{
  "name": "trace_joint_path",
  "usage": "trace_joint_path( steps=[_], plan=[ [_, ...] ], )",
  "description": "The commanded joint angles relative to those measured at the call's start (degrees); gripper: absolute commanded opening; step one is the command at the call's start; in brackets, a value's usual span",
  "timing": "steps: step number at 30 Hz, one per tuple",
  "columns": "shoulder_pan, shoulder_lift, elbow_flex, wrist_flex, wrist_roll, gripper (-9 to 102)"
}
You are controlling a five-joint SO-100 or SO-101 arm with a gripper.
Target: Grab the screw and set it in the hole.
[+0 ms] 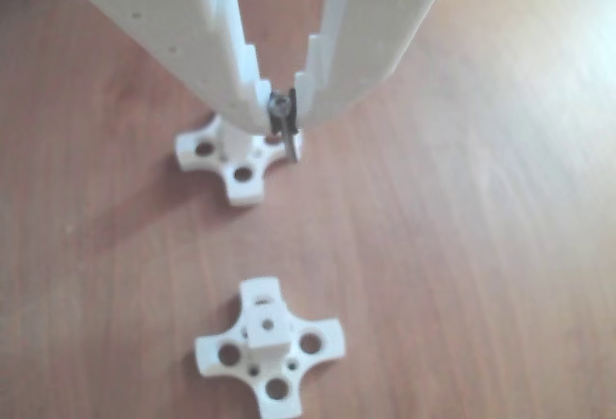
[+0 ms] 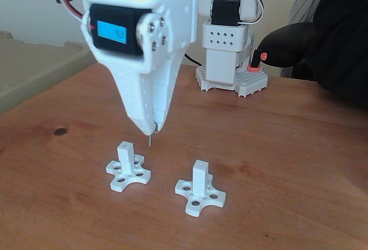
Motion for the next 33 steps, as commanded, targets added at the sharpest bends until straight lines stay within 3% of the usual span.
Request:
trace_joint_path(
  steps=[1, 33],
  plan=[
    [-2.4, 8.0, -2.1, 0.1, 0.4, -4],
    [-8.4, 9.1, 5.8, -1.8, 3.4, -4]
  ],
)
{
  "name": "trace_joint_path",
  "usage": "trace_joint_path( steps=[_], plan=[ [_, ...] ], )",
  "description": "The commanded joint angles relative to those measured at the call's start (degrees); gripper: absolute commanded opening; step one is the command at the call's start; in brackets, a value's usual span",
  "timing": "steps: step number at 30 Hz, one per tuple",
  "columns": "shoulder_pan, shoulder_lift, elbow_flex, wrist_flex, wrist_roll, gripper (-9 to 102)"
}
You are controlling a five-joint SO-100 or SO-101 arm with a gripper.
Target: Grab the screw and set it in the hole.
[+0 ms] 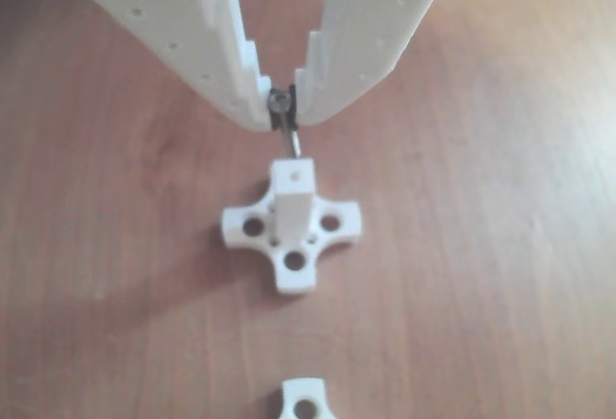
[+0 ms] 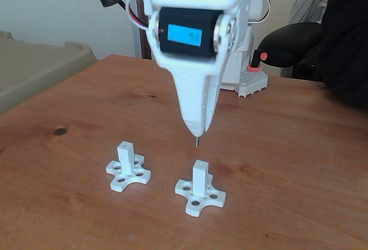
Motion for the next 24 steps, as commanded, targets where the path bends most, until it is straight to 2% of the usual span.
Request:
trace_joint_path(
  steps=[1, 24],
  plan=[
    [-0.4, 5.0, -0.7, -0.6, 0.5, -4],
    [-1.9, 3.8, 0.4, -2.2, 1.0, -4]
  ],
)
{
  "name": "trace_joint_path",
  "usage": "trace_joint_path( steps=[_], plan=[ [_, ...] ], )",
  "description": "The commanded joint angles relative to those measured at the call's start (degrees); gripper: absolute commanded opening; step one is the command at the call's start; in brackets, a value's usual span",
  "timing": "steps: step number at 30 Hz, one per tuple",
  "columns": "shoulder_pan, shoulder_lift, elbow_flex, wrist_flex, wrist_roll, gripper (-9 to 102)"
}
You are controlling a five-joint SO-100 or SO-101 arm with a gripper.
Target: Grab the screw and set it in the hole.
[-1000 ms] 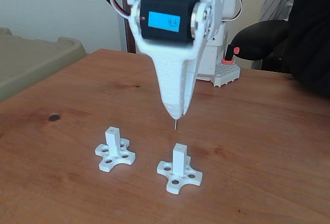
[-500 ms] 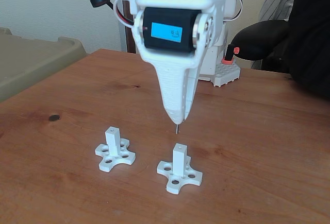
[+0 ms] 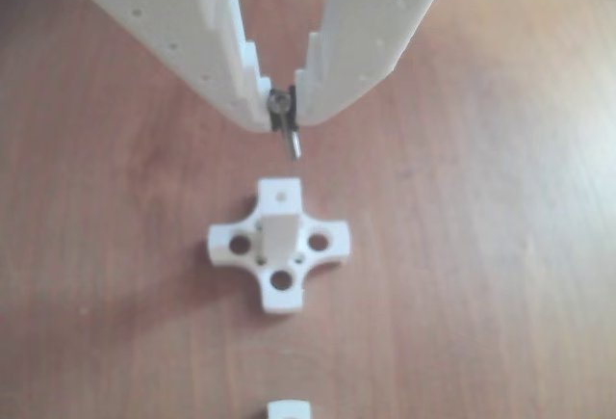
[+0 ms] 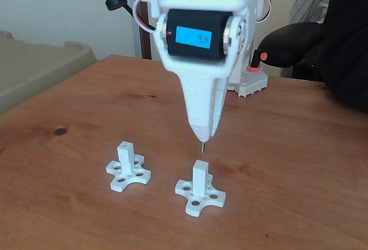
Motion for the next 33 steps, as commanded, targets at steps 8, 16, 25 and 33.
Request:
trace_joint_path(
  steps=[8, 16, 25, 33],
  plan=[
    [-0.4, 3.3, 0.8, -1.0, 0.1, -4],
    [-0.4, 2.7, 1.2, -1.7, 0.2, -4],
    [0.3, 2.0, 1.5, -2.1, -0.1, -4],
    [0.4, 1.4, 1.9, -2.5, -0.1, -4]
  ],
)
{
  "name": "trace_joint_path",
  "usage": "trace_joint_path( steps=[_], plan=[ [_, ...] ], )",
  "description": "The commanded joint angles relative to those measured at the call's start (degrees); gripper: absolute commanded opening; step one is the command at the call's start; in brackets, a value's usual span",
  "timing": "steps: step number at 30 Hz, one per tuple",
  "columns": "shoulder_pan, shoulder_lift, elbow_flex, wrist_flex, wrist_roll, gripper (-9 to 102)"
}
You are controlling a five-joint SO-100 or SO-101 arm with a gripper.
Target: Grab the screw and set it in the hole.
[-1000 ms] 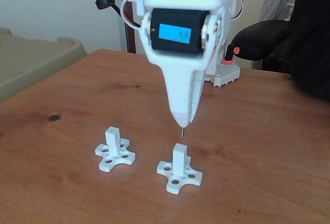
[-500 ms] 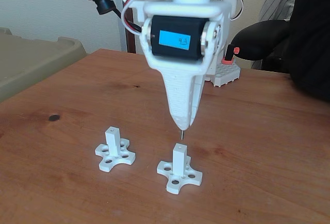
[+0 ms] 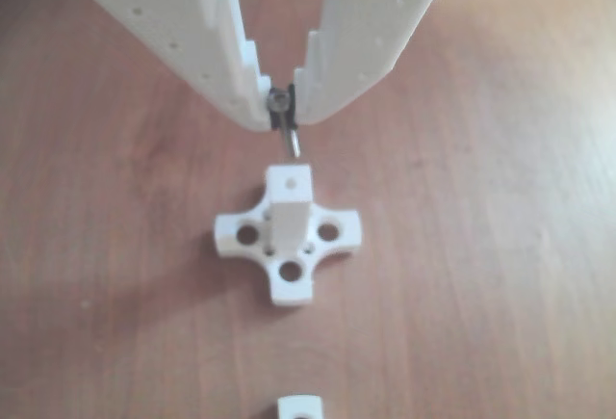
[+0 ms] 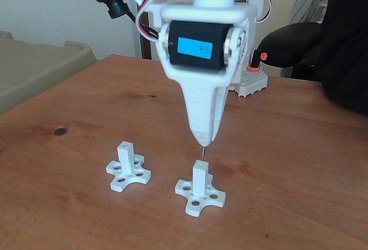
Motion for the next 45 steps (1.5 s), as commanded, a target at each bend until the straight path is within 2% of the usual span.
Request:
trace_joint_path(
  steps=[1, 45],
  plan=[
    [0.5, 1.4, -0.6, -1.0, -0.1, -4],
    [-0.4, 0.1, 0.6, -2.3, -0.1, -4]
  ],
)
